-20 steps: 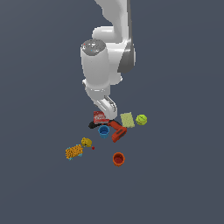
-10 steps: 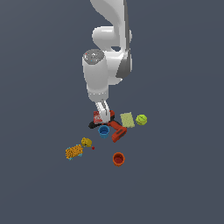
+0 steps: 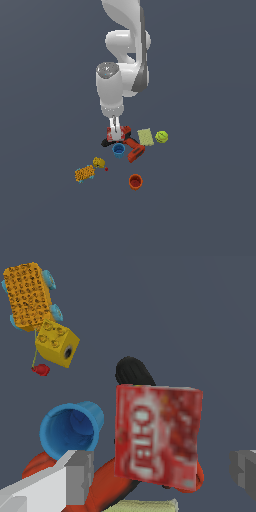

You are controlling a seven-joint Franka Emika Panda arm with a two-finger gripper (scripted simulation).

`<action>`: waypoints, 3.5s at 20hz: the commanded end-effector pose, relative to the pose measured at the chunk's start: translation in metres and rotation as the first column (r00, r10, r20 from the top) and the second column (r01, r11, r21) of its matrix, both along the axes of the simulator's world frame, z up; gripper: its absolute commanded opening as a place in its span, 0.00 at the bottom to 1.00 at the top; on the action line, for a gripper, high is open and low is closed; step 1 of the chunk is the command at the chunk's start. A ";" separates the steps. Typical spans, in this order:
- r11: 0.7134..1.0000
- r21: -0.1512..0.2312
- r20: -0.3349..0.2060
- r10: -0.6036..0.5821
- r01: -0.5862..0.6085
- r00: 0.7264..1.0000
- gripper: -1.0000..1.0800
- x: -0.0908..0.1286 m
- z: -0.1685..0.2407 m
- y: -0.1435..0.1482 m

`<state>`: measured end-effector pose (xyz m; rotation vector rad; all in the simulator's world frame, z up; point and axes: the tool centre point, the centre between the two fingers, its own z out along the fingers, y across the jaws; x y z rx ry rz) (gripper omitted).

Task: Pick up a designated object from a clutter of objects.

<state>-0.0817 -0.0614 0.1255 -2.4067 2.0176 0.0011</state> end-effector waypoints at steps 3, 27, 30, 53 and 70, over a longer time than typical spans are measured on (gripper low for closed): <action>0.999 -0.001 0.000 -0.043 0.043 0.999 0.96 -0.004 -0.005 -0.001; 0.999 -0.002 0.000 -0.054 0.054 0.999 0.96 -0.006 -0.056 -0.001; 0.999 -0.002 0.000 -0.054 0.054 0.999 0.00 -0.006 -0.056 -0.001; 0.999 -0.002 0.008 -0.054 0.054 0.999 0.00 0.001 -0.006 0.003; 0.998 -0.005 0.004 -0.055 0.055 0.998 0.00 0.015 0.143 0.015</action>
